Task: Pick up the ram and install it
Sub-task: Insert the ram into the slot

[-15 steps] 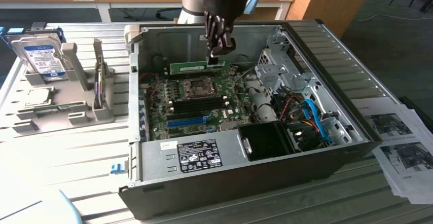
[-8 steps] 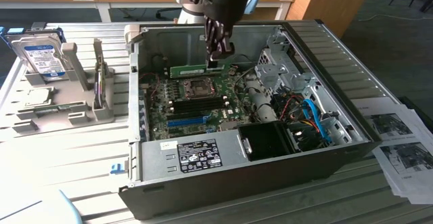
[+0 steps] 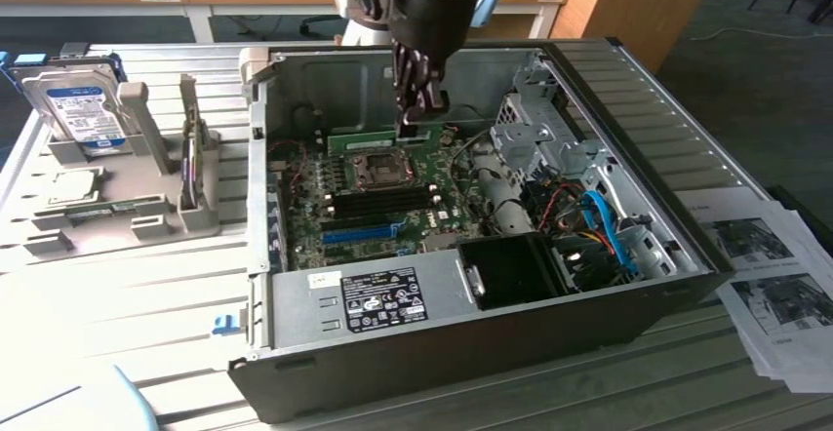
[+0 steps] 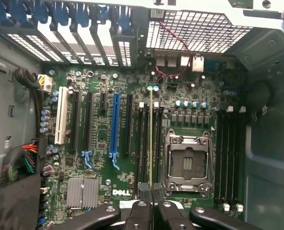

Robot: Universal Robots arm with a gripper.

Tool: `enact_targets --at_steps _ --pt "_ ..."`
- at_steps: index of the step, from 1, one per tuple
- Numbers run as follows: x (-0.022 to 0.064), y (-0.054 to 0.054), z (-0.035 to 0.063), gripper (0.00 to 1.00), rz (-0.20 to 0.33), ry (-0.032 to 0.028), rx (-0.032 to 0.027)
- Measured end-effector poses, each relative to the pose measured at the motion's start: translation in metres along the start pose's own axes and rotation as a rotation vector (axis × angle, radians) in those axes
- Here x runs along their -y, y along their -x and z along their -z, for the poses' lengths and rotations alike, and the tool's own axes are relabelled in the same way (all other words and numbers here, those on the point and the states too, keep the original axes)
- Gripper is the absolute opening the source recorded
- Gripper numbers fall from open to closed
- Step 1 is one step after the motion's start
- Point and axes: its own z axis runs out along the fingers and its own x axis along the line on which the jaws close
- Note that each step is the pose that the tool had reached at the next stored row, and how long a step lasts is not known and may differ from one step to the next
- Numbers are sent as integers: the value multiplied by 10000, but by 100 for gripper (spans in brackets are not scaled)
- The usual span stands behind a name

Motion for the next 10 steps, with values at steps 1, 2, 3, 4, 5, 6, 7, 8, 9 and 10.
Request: enact_targets --at_steps 1,2,3,4,5,6,7,8,9,10 --pt "1 0 -14 11 0 1 0" --pt "2 -1 -27 11 0 0 0" --pt "3 -1 -42 11 0 0 0" --pt "4 -1 -56 11 0 0 0" --pt "5 -2 -70 11 0 0 -1" --pt "6 -2 -85 11 0 1 -1" --pt "6 -2 -98 11 0 1 -1" --pt "7 -3 -110 11 0 0 -2" --pt "8 -3 -125 11 0 0 -1" --pt "9 -3 -139 11 0 0 -1"
